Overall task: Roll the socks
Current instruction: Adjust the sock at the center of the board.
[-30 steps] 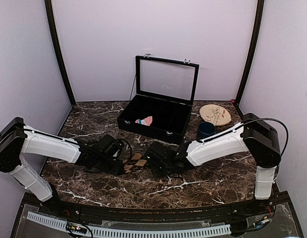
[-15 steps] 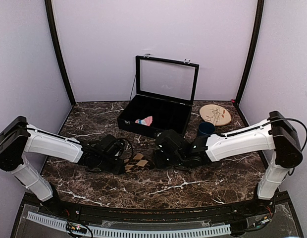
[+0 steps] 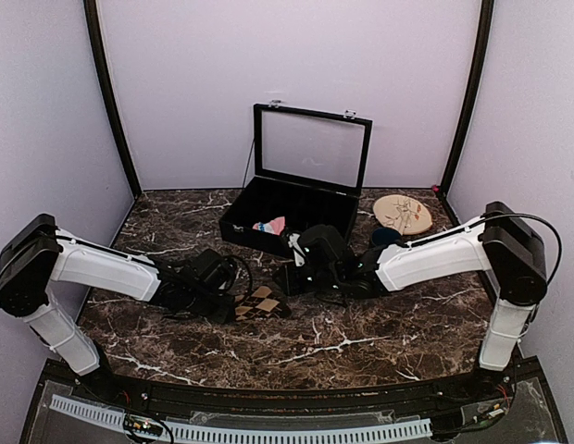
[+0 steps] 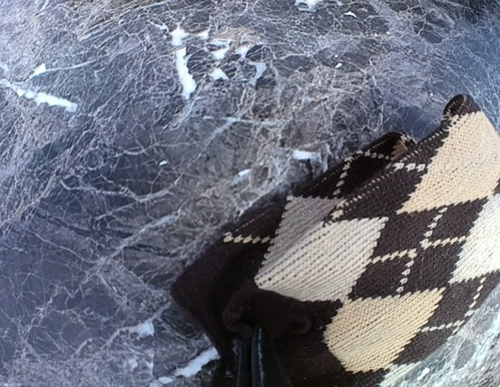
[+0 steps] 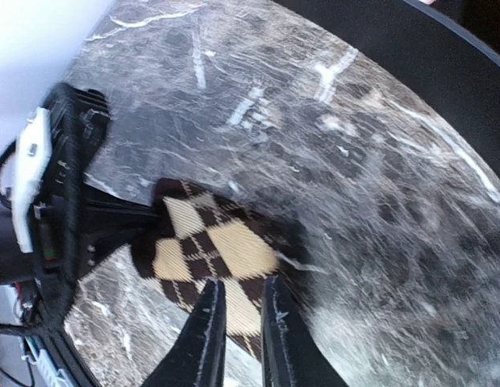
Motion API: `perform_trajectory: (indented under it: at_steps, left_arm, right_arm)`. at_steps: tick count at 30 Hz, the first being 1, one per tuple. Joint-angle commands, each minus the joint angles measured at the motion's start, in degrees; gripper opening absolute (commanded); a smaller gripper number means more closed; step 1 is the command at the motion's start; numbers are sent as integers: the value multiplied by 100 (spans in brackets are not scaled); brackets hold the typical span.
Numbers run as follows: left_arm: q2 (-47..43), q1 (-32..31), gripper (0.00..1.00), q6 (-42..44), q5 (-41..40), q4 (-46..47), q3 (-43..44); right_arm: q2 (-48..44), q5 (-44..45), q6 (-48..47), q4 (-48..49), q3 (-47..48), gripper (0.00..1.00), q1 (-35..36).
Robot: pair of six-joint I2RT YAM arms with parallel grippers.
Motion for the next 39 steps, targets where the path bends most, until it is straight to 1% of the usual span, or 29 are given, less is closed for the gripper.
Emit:
perform_trajectory:
  at_steps: [1, 5, 11, 21, 24, 28, 35, 39]
  left_arm:
    - [212, -25, 1, 52, 47, -393, -23]
    - [272, -25, 1, 53, 44, -410, 12]
    - [369, -25, 1, 75, 5, -481, 98]
    - [518, -25, 0, 83, -88, -722, 263]
    - [604, -12, 0, 92, -140, -796, 370]
    - [711, 33, 0, 118, -218, -899, 484]
    - [658, 245, 0, 160, -308, -1016, 429]
    - [586, 318, 1, 161, -291, -1028, 370]
  right_arm:
    - [273, -811, 232, 910, -33, 15, -65]
    - [562, -1147, 448, 1253, -55, 14, -75]
    - [973, -1400, 677, 1655, -5, 14, -80]
    - [1360, -1084, 913, 1877, -380, 14, -351]
    - [1418, -1037, 920, 1794, -432, 14, -445]
    - [1454, -841, 852, 1511, -450, 14, -494]
    - [1457, -738, 848, 1344, -562, 14, -541]
    - [1295, -795, 778, 1511, -747, 14, -532]
